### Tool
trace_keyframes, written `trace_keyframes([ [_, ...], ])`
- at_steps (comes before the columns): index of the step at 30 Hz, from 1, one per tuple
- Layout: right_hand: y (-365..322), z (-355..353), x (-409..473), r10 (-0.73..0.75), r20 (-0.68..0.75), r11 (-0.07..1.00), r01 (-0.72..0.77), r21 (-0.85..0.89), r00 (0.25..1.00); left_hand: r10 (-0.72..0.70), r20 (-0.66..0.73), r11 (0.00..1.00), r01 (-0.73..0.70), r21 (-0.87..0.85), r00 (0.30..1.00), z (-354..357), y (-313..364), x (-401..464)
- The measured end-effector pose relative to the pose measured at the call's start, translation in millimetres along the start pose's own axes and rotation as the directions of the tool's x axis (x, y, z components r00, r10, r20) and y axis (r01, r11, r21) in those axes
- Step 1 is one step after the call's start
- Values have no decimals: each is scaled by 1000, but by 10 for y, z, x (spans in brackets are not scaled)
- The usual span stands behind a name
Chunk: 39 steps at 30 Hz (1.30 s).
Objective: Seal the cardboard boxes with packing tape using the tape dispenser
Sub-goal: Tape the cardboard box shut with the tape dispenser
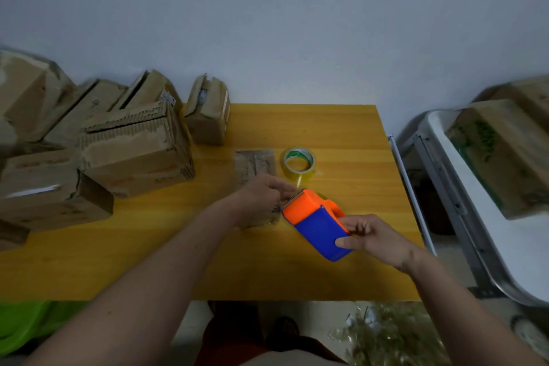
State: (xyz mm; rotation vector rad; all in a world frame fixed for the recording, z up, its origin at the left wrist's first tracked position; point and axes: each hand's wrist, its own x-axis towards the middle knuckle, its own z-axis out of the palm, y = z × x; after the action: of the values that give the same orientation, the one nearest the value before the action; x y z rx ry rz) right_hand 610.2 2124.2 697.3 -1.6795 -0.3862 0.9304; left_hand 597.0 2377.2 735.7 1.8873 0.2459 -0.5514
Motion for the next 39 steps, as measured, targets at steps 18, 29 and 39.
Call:
trace_keyframes([
  [18,-367,323,223,203,64,931,-172,-321,977,-211,-426,945,72,-319,880,239,-758,-428],
  [29,-634,254,393,248,43,876,-205,-437,968,-329,-660,932,118,-343,675,125,-993,-464],
  [39,-876,406,843,231,-218,597,-315,-738,948,-272,-769,939,333,-83,579,37,-1008,-191],
])
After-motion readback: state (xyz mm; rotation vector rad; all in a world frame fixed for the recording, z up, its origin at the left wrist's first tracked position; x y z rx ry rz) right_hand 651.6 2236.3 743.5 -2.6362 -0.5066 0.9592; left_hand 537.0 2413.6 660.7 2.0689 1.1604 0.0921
